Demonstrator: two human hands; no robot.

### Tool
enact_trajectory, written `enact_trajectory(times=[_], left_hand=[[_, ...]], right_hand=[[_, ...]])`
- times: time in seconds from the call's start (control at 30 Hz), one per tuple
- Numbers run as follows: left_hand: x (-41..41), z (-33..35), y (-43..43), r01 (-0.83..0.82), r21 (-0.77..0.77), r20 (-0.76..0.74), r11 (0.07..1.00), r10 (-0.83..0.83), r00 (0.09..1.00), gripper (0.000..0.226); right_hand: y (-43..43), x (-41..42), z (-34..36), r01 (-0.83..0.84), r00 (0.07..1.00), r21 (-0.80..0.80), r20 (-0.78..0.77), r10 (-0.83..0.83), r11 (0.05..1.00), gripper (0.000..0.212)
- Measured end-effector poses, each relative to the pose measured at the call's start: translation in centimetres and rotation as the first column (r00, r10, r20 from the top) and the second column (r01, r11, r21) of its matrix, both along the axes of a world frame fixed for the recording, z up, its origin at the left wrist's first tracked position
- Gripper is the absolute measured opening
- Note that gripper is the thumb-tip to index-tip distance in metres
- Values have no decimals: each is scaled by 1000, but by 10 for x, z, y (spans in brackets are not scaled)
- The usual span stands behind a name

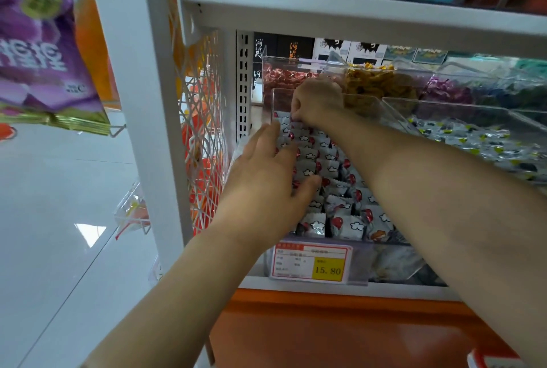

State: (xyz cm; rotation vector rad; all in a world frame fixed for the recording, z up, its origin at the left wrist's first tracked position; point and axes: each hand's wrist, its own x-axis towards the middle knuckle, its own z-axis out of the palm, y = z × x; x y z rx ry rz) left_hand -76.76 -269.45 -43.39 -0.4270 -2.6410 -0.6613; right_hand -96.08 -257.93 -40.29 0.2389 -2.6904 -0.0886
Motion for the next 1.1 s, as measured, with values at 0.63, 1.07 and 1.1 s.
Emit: enact_trajectory(times=[0.63, 1.07, 1.1], left_hand=[[43, 13, 5, -75, 192, -157, 979, 106, 982, 49], [75, 17, -1, -85, 873, 211, 480, -216, 953, 34], [75, 16, -2, -83, 872, 207, 483, -211, 955, 35]], right_hand=[[58, 201, 14, -213, 976, -974, -209, 63, 70, 11], [63, 274, -9, -29, 923, -911, -183, 337, -412, 17], [63, 274, -11, -23, 923, -925, -166, 348, -380, 13]])
